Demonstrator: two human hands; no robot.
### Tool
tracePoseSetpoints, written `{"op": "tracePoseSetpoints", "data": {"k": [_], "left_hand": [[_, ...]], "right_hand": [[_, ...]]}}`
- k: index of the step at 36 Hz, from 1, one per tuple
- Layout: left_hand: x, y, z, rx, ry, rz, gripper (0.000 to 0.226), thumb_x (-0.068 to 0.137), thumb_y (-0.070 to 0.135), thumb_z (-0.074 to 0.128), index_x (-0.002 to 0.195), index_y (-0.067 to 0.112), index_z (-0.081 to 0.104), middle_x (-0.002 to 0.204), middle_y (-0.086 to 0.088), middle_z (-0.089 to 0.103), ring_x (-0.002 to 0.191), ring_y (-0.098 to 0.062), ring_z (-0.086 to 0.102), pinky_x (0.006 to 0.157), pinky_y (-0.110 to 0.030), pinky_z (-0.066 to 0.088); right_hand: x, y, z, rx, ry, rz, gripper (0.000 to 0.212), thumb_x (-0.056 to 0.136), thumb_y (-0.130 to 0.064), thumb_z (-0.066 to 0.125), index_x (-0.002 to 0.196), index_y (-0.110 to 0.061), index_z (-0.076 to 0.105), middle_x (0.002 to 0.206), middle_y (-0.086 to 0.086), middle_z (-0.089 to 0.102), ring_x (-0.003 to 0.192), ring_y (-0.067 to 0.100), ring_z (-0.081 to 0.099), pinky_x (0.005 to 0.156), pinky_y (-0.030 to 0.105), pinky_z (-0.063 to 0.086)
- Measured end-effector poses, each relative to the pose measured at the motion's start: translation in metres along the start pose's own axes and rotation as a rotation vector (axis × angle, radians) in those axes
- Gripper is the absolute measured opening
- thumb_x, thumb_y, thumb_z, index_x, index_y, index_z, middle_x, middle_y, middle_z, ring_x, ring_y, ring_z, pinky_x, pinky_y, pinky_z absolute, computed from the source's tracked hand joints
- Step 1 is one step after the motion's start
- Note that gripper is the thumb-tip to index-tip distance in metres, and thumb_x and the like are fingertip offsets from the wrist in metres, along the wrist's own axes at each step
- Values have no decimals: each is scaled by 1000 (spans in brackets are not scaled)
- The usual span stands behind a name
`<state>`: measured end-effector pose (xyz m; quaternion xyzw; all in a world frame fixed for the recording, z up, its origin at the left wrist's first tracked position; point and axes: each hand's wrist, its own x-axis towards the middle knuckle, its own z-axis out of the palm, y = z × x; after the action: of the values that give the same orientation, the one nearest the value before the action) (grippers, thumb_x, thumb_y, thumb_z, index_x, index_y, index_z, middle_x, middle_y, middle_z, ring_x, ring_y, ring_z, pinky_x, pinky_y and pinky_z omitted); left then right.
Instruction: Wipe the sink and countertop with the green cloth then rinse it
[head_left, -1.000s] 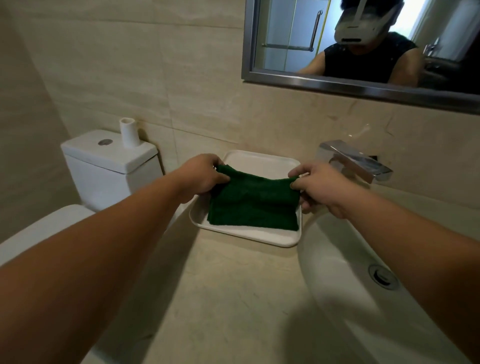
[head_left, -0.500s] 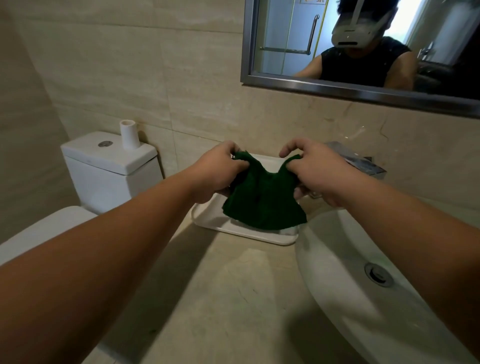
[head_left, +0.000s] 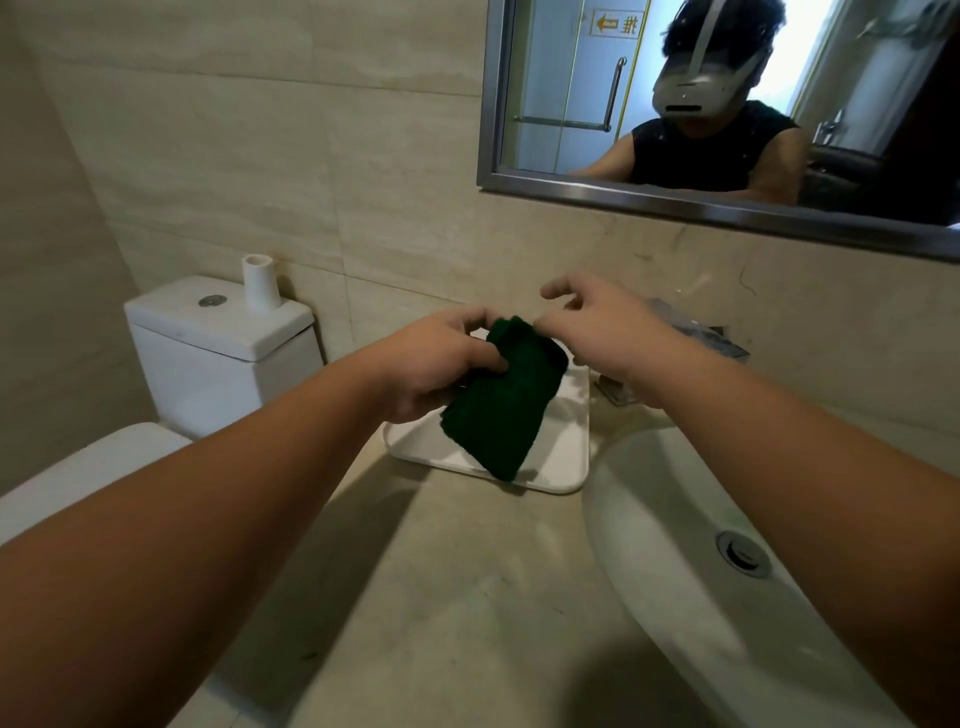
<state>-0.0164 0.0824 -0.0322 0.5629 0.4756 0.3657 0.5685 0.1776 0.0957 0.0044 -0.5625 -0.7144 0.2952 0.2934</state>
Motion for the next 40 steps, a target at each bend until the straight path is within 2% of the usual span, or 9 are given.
{"op": "tracePoseSetpoints", "data": {"k": [4, 10, 16, 19, 21, 25, 27, 34, 40], "left_hand": [[4, 4, -4, 18, -83, -78, 33, 99, 5, 65, 130, 16, 68, 121, -29, 71, 95, -40, 75, 84, -48, 63], [11, 0, -20, 298, -258, -296, 65, 83, 1, 82, 140, 13, 52, 128, -22, 69, 111, -39, 74, 94, -47, 63], [20, -9, -40, 334, -123, -300, 46, 88, 10, 79, 128, 7, 58, 128, -22, 68, 118, -39, 69, 104, -58, 56], [24, -8, -39, 425, -12, -272, 46, 88, 17, 82, 128, 12, 60, 124, -17, 69, 112, -34, 70, 100, -52, 60], [22, -7, -28, 759, 62, -227, 53, 89, 24, 82, 135, 16, 59, 127, -9, 66, 110, -27, 68, 95, -43, 61], [5, -21, 12, 1339, 192, 113, 43, 97, 30, 68, 138, 25, 59, 129, -4, 60, 112, -24, 59, 96, -40, 55], [-4, -38, 27, 1400, 138, 257, 31, 100, 31, 61, 130, 27, 64, 117, -1, 58, 104, -22, 58, 88, -37, 52], [-9, -65, 35, 1360, 183, 288, 25, 106, 33, 52, 127, 31, 64, 108, 2, 57, 95, -20, 57, 75, -32, 43], [-38, -32, 54, 1311, 245, 178, 26, 104, 39, 59, 129, 37, 66, 124, 11, 60, 109, -10, 58, 97, -32, 54]], "right_hand": [[3, 20, 7, 277, -251, 157, 40, 89, -32, 78, 125, -17, 70, 113, 13, 75, 107, 31, 72, 90, 39, 61], [8, 39, 18, 349, -165, 218, 9, 91, -9, 74, 100, -6, 73, 98, 21, 76, 83, 28, 75, 74, 39, 63], [7, 51, 28, 482, -100, 352, 9, 95, -4, 67, 104, -1, 66, 96, 23, 74, 65, 25, 74, 47, 27, 56], [6, 56, 31, 280, -91, 354, 14, 93, -9, 68, 102, 2, 66, 90, 25, 72, 65, 32, 71, 57, 36, 58], [4, 56, 31, -6, -145, 326, 19, 92, -17, 67, 98, 1, 67, 86, 26, 75, 67, 35, 72, 64, 48, 61], [-8, 52, 28, -661, -80, 56, 27, 90, -33, 64, 108, -13, 67, 100, 8, 71, 89, 27, 66, 73, 37, 56], [-16, 53, 29, -699, -76, -92, 33, 93, -32, 61, 125, -24, 62, 112, 3, 62, 98, 25, 62, 80, 40, 56], [-30, 76, 42, -752, -221, -232, 29, 102, -34, 45, 122, -27, 64, 111, 5, 56, 101, 27, 57, 88, 45, 54], [-38, 63, -33, -504, -214, -296, 41, 99, -35, 56, 140, -36, 58, 134, -5, 59, 115, 17, 59, 93, 35, 50]]}}
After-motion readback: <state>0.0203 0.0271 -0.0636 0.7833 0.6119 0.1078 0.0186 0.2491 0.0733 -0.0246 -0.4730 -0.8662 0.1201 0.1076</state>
